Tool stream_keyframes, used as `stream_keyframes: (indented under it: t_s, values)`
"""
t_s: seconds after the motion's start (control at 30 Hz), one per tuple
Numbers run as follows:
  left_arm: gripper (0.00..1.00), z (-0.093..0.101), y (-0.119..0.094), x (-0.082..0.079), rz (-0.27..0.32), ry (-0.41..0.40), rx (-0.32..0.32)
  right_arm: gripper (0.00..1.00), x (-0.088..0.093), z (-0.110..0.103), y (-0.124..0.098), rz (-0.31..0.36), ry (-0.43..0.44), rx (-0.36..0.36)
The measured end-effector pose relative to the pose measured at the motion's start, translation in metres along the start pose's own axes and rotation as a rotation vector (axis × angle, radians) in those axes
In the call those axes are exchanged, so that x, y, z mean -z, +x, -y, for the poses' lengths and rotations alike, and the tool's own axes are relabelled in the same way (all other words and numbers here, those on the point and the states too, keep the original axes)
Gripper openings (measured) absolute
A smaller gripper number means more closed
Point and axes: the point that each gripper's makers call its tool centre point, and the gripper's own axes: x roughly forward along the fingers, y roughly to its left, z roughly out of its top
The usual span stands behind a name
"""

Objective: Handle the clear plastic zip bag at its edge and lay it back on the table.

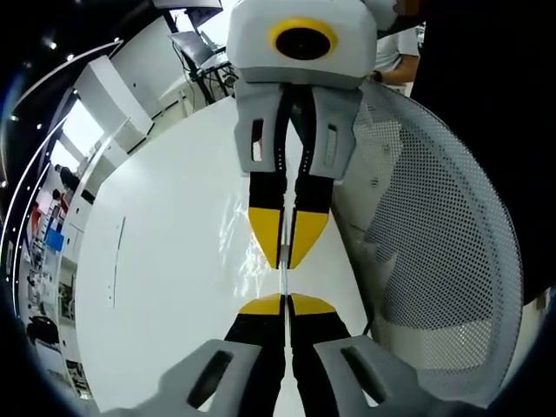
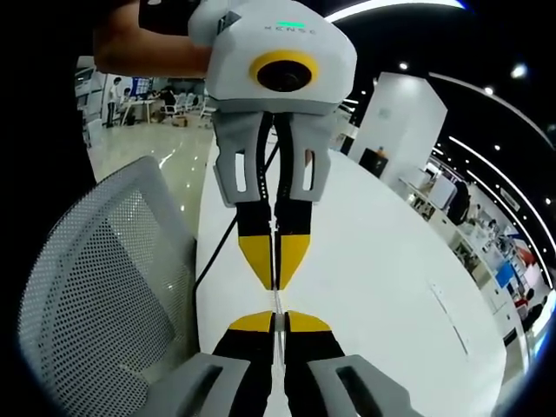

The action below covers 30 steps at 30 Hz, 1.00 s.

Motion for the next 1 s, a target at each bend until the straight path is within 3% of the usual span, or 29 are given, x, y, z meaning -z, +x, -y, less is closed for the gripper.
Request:
stream_keyframes:
  t_s: [1.0]
  values:
    - [0.00,0.0000,-0.0021,0.0027,-0.004,-0.004,-0.002,0.00,0.0003,0.0011,-0.0024,0.001,0.003,-0.001]
